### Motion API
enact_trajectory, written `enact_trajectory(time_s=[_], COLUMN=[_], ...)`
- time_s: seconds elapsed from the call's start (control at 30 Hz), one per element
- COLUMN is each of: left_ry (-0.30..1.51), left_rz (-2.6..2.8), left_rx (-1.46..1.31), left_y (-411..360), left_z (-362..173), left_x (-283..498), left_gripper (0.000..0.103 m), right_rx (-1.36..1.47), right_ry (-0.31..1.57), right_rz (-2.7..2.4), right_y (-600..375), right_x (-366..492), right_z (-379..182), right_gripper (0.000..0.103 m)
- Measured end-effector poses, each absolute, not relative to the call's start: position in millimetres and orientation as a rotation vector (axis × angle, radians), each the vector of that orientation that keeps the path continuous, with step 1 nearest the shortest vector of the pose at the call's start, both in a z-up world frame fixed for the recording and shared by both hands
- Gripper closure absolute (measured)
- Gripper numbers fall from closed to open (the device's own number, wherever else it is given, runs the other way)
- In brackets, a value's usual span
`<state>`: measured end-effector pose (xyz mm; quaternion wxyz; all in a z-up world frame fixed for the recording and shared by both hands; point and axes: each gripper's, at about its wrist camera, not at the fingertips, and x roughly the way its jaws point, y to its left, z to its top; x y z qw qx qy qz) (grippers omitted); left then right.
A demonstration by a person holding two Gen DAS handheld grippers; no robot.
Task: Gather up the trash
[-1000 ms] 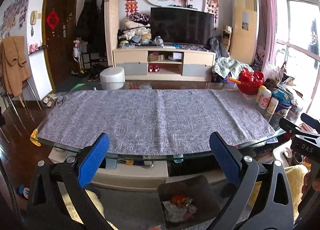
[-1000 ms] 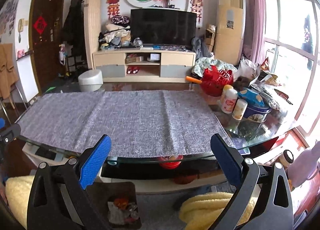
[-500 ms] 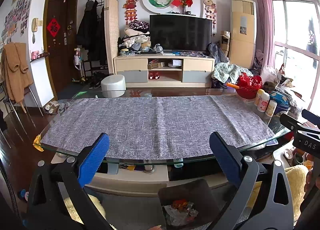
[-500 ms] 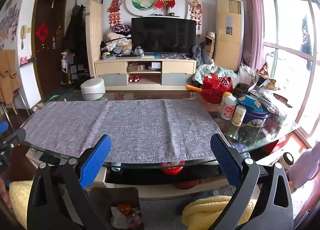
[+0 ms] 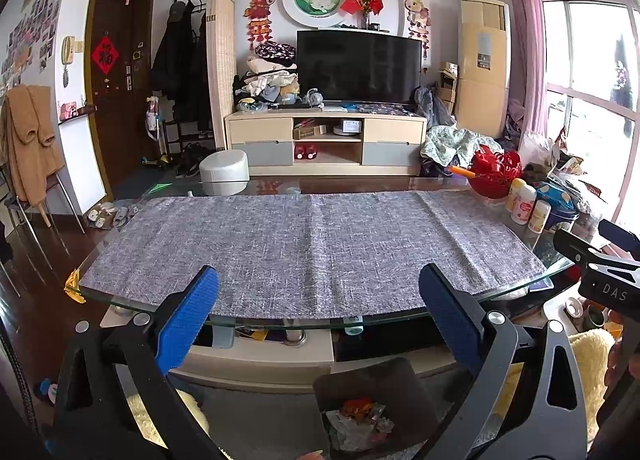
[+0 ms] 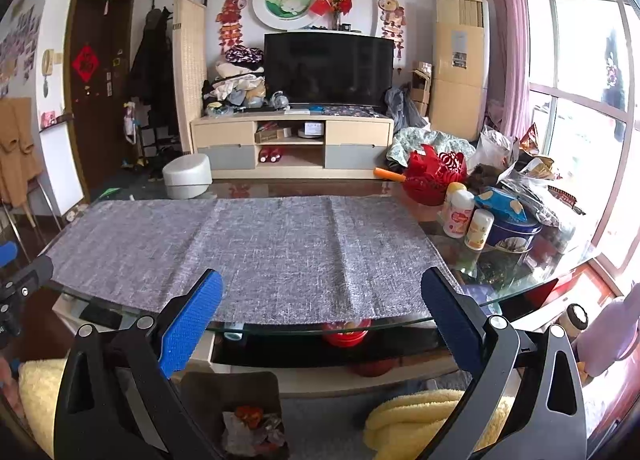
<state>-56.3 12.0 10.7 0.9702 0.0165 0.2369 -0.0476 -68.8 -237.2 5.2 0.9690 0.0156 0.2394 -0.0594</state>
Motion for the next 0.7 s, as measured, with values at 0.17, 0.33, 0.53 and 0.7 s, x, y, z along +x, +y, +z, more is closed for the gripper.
enact_trajectory(time_s=[0.17, 0.33, 0.53, 0.7], left_ry=[0.479, 0.480, 0.479, 0.480], left_rz=[-0.098, -0.097, -0.095, -0.095], left_rx=[0.032, 0.033, 0.032, 0.033], left_y=[11.9, 11.5, 9.8, 10.3], left_z=[10.4, 10.4, 10.8, 10.8], left_x=[-56.1, -56.3, -57.0, -56.8], left_gripper=[0.008, 0.008, 0.008, 0.008], right_rx=[0.031, 0.027, 0.032, 0.035], right_ry=[0.484, 0.489, 0.488, 0.491], right_rz=[-0.121, -0.119, -0.119, -0.118], right_y=[-237.0, -235.4, -237.3, -239.4], right_x=[-68.4, -66.8, -66.1, -65.1], right_z=[4.7, 3.6, 3.5, 3.8], right_gripper=[0.003, 0.003, 0.003, 0.003])
